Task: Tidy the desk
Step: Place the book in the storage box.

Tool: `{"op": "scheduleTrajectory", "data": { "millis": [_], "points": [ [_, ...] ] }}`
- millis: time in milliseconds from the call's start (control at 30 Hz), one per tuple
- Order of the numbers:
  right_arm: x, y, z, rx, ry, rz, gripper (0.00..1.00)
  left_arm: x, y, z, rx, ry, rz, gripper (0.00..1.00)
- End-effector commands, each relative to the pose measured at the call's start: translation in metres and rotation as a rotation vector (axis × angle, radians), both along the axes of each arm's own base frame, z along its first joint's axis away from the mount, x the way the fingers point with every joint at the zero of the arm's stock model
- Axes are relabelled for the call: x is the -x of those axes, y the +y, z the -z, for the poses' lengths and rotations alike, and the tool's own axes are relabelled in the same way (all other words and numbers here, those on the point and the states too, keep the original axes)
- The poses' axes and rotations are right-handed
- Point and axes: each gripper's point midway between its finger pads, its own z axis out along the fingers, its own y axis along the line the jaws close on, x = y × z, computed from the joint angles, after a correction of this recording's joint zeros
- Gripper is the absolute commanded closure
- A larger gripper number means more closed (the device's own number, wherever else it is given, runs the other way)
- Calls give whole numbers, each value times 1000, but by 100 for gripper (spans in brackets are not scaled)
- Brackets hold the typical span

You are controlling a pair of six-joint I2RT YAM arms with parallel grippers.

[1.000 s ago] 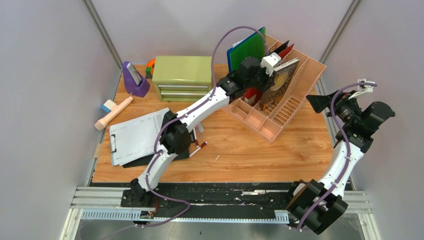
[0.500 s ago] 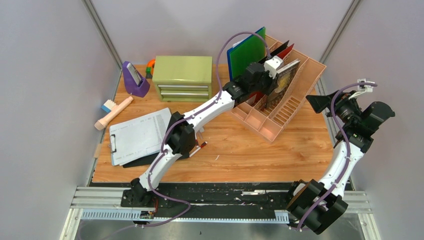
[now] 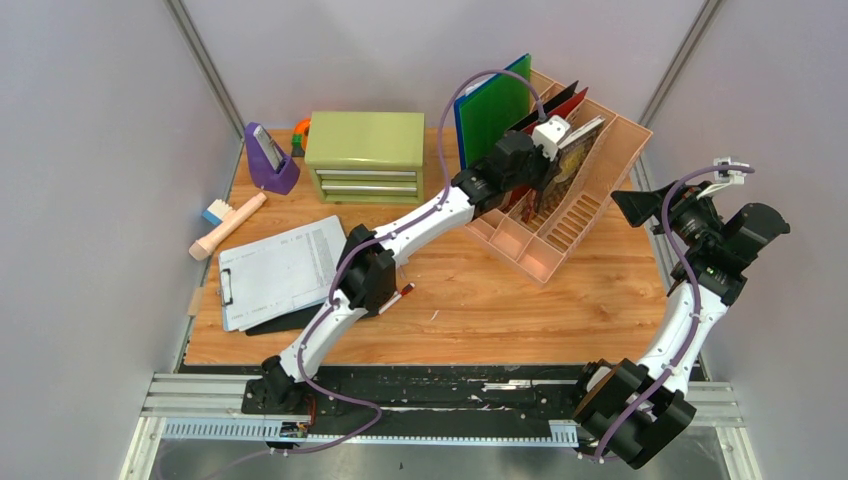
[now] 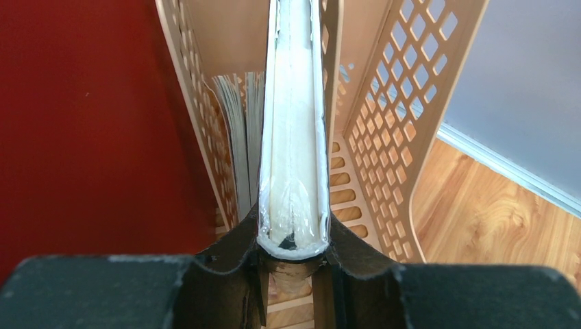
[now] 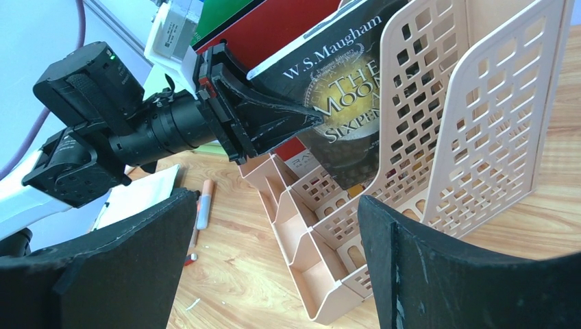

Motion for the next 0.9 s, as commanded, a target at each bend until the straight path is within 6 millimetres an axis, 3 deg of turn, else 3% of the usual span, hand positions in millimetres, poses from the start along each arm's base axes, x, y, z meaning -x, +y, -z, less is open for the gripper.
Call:
{"op": "scheduleTrajectory", "data": {
  "millis": [0,167,433,867],
  "points": [
    [1,1,-5,18,-28,-18,11,3,-12,-83,198,-177,11,100],
    [2,2,-5,17,-28,-20,11,5,-16,-65,165,-157,17,99],
    [3,3,-6,18,-30,-27,11,6,-17,-47,127,-131,21,81],
    [4,4,-7,17,-30,-35,11,7,-14,-46,106,-133,23,63]
  ]
}}
